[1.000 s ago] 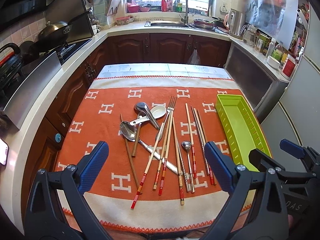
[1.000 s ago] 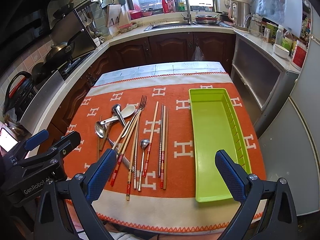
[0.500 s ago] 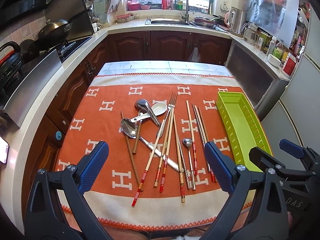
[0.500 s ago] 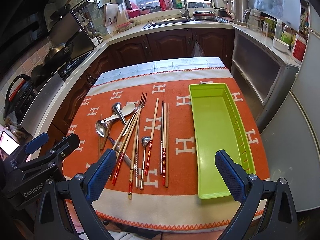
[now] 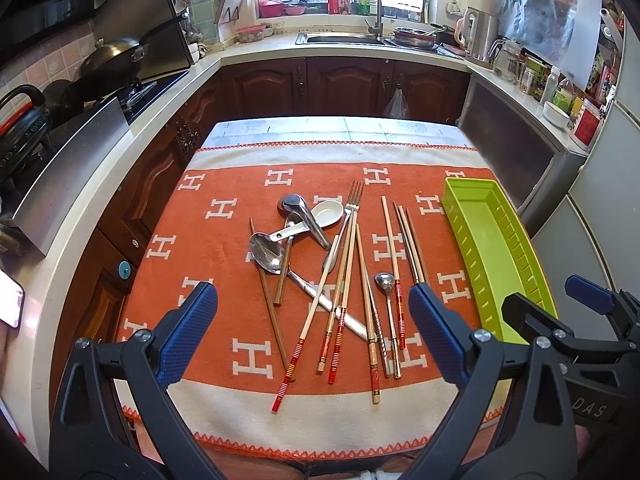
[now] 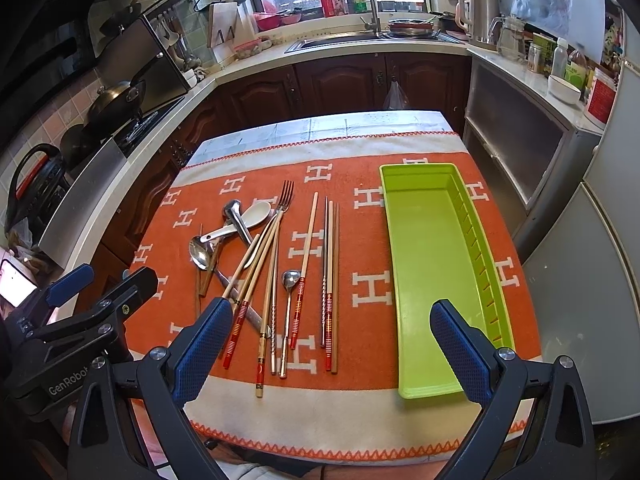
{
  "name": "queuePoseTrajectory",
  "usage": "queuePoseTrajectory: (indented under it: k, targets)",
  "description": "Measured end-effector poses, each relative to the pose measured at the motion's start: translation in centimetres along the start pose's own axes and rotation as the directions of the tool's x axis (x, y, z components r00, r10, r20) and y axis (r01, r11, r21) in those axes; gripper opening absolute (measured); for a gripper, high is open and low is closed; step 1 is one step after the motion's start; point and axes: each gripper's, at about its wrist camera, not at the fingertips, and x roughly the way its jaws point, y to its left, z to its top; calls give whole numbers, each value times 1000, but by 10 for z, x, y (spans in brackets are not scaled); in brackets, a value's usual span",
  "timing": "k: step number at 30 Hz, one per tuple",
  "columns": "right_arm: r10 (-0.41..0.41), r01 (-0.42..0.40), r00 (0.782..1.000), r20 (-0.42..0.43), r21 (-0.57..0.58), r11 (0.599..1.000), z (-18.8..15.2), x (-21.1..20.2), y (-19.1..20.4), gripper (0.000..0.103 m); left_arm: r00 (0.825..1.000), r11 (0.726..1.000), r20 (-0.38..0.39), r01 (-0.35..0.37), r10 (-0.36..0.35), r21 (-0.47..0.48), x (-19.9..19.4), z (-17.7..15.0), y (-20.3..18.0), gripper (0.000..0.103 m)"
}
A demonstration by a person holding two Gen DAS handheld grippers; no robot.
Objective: Organize utensils
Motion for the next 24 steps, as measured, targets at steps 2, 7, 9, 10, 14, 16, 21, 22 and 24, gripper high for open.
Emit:
queuePoseTrajectory:
  k: [2,7,9,10,14,16,21,22,24]
  targets:
    - [-1,1,1000,0,-2,1000,0,0,1,101,1000,1000,1,-2,2,1,1,0,1,96]
    - [6,-6,1000,3,-14,1000,1,1,4,99,1000,1000,0,4,-4,3,2,-1,3,96]
    - [13,-13,1000,2,-21,1000,2,3,6,97,1000,1000,-3,0,0,6,2,0,2,96]
    - [17,-17,1000,1,-23,1000,2,4,7,96,1000,1000,-2,-1,1,9,3,0,2,96]
    - [31,-32,999,-11,-42,999,5,9,12,88,1000,1000,-7,-4,4,18,9,2,4,95]
    - [37,-38,999,-15,-52,998,7,12,15,86,1000,1000,-7,-1,1,23,11,4,5,95]
    - [55,-57,997,-52,-41,998,12,26,14,74,1000,999,6,0,0,51,18,8,10,94]
    - [61,-63,996,-68,-31,998,13,32,12,71,1000,999,8,1,-1,54,20,8,11,93]
    - [69,-71,994,-87,-21,997,16,41,10,65,1000,998,6,9,-10,65,23,10,13,91]
